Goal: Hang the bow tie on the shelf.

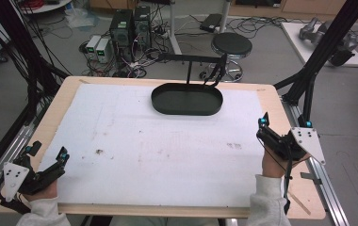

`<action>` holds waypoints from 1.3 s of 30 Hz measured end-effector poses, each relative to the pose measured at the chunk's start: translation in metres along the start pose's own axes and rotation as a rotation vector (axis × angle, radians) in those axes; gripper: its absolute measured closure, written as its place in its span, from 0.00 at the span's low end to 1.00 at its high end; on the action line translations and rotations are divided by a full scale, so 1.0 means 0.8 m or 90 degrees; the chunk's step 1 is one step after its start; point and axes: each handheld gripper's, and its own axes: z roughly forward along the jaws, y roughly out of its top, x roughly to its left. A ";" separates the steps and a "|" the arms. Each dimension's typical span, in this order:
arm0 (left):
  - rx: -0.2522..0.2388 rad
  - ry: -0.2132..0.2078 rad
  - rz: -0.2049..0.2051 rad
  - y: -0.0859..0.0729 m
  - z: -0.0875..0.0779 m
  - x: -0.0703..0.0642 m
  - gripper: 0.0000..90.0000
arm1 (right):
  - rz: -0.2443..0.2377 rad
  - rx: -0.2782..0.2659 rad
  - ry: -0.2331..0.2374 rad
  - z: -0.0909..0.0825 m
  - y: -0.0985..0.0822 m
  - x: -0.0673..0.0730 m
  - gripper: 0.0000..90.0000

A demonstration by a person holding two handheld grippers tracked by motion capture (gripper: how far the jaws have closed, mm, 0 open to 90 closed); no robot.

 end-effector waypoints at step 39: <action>0.011 -0.018 0.001 -0.003 0.004 -0.004 0.20 | -0.017 0.074 0.009 0.011 -0.049 -0.001 0.01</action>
